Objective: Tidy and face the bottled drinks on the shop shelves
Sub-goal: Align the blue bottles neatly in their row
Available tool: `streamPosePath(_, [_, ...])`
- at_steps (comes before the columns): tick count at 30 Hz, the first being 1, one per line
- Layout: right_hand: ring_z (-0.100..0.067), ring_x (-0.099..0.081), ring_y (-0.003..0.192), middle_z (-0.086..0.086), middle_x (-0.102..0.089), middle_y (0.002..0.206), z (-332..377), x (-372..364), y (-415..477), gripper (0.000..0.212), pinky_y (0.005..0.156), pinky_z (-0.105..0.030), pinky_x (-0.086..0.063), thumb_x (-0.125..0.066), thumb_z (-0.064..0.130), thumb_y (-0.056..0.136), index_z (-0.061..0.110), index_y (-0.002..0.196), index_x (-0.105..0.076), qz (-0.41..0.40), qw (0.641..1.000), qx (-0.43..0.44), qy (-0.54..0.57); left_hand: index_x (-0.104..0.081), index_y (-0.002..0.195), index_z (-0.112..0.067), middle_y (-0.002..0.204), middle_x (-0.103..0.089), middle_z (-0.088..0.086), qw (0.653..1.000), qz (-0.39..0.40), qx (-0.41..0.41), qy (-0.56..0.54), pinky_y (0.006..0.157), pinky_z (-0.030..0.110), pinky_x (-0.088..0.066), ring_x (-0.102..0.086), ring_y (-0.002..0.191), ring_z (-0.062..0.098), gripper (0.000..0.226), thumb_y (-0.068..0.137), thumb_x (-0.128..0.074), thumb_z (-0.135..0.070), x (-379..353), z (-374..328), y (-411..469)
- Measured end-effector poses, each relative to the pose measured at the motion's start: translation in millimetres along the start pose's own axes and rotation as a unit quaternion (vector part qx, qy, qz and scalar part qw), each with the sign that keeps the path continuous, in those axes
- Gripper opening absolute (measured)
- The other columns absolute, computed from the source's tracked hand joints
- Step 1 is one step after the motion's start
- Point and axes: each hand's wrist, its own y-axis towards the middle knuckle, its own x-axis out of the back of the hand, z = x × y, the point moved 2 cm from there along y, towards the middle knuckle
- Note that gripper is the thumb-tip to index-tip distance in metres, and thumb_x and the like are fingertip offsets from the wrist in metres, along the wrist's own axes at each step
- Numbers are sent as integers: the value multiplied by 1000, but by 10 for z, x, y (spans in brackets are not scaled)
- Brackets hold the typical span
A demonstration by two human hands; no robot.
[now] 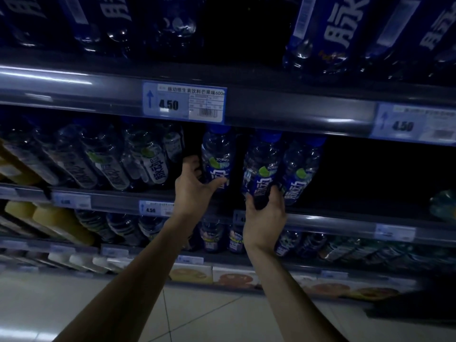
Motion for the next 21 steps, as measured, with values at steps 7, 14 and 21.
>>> streamPosePath(7, [-28, -59, 109, -16, -62, 121, 22, 41, 63, 55, 84, -18, -37, -74, 27, 83, -1, 125, -54, -3, 1000, -18, 15, -39, 134, -24, 133, -52, -3, 1000, -4, -17, 7, 82, 27, -46, -51, 114, 11, 85, 65, -83, -46, -48, -25, -104])
streamPosePath(14, [-28, -63, 95, -15, -66, 105, 39, 46, 113, 51, 76, -28, -49, -77, 29, 80, -1, 117, -57, 5, 999, -34, 26, -40, 135, -22, 133, -53, -2, 1000, 3, -12, 5, 89, 33, -50, -52, 116, 13, 85, 65, -83, -45, -29, -68, -144])
streamPosePath(21, [-28, -64, 90, -13, -67, 103, -28, 90, 150, 49, 70, -32, -52, -78, 31, 79, 1, 113, -59, 13, 1000, -14, 8, -41, 134, -22, 131, -54, -2, 1000, 5, -11, 7, 84, 25, -46, -52, 111, 10, 84, 65, -83, -45, -33, -46, -134])
